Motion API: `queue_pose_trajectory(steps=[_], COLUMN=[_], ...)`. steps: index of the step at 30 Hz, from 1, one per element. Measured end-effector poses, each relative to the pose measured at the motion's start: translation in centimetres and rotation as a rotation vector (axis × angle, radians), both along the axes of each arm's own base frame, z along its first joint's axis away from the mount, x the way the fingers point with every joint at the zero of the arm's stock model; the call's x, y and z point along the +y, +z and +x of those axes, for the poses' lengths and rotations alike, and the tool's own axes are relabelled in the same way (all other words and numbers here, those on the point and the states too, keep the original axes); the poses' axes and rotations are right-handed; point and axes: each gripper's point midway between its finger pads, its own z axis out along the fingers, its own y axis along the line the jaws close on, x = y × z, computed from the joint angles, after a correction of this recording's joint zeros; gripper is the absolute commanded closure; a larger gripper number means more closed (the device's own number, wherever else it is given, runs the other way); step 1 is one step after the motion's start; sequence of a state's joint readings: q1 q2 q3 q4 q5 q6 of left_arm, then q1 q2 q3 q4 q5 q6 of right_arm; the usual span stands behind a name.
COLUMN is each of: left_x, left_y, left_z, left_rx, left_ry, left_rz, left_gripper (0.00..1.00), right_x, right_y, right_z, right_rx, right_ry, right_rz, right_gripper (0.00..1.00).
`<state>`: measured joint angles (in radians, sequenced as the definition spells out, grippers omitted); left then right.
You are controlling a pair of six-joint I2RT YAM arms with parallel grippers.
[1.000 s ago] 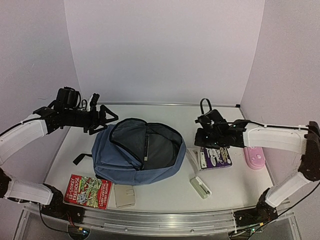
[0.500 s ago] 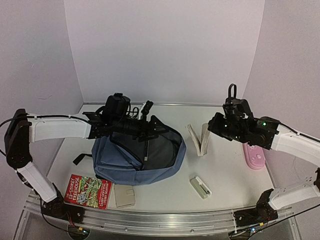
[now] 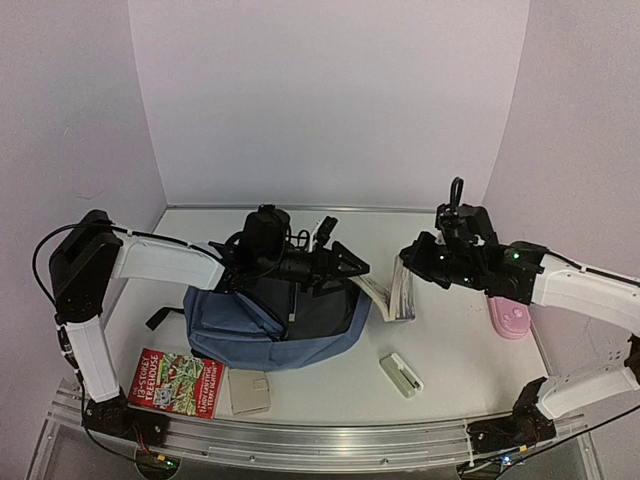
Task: Pack the student bag
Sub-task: Pick up the book from the center of the board.
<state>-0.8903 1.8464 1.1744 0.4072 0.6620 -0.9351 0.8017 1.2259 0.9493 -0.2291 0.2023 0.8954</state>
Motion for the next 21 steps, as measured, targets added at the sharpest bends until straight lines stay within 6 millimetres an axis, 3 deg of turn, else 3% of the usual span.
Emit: queue_pose_trajectory(steps=[8,17,21], left_x=[-1.9,-3.5,-4.2], left_y=[-1.0,-2.0,-3.2], left_z=[-0.8,-2.3,-2.3], left_rx=[-0.007,-0.078,-0.104], left_ry=[-0.038,-0.047,-0.026], left_rz=[0.048,0.144,0.204], left_gripper=[0.04,0.04,0.12], right_x=[2.1,3.0,3.1], right_y=[-0.6,-0.9,-0.9], right_z=[0.5,0.9,1.0], right_rx=[0.020,0.042,0.047], right_ry=[0.030,0.027,0.018], right_rz=[0.083,0.137,0.157], right_gripper=[1.00,1.00,1.00])
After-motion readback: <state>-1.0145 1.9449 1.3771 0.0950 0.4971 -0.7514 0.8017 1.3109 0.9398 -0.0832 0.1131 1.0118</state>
